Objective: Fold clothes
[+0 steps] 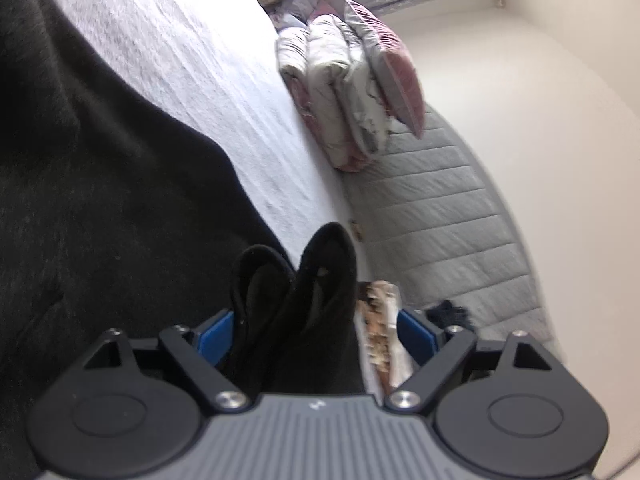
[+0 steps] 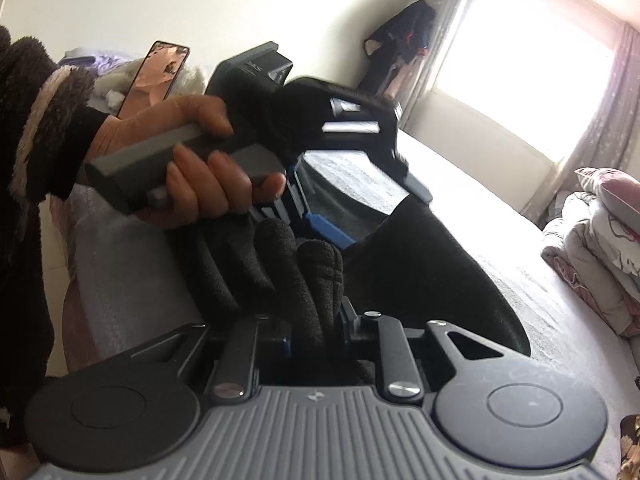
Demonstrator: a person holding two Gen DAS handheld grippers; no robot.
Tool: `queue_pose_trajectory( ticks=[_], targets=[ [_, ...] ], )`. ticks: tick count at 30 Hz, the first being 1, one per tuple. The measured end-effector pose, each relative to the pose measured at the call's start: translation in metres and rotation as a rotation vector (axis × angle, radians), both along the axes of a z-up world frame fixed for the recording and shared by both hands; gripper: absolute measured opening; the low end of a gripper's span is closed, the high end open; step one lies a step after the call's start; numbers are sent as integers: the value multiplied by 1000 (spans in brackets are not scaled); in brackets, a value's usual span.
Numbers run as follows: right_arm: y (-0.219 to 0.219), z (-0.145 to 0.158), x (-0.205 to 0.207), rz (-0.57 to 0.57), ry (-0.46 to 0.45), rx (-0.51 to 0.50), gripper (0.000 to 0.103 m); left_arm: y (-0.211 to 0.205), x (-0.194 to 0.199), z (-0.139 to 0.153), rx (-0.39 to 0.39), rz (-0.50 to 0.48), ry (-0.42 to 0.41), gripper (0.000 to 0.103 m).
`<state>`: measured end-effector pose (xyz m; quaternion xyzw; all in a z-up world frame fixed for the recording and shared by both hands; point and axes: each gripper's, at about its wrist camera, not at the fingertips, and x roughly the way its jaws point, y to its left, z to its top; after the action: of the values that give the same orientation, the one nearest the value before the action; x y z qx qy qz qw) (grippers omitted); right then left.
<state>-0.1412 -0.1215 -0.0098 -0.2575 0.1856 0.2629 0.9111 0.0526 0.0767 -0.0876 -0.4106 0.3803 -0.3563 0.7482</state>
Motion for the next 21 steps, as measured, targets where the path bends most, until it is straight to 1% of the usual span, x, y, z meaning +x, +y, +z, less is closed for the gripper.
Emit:
queue_pose_trajectory(
  ticks=[2,3,4,5,6,9,12,14,16,21],
  targets=[
    [2,-1,-3,-11,-25,0,23,-10,0,10,102,38,-27,43],
    [3,-1,-4,-17,-38,-1,22,-16,-1,15,157,54,-44,33],
    [3,-1,-5,-20,-50,9,22,-22,-1,20,213,70,-62,17],
    [3,1,-7,-22,-61,20,22,-27,-1,26,259,86,-87,17],
    [3,2,-8,-24,-73,32,22,-30,-2,32,290,101,-115,16],
    [2,7,-9,-30,-103,72,22,-31,-5,48,316,123,-175,16],
    [0,10,-5,-30,-87,141,22,-23,-5,58,347,122,-215,16],
    [2,10,-1,-21,-64,180,22,-17,-3,58,372,130,-217,16],
    [6,8,4,-9,-37,211,22,-9,0,57,387,142,-199,16],
    [18,-5,16,15,46,272,22,9,4,41,425,159,-162,17]
  ],
)
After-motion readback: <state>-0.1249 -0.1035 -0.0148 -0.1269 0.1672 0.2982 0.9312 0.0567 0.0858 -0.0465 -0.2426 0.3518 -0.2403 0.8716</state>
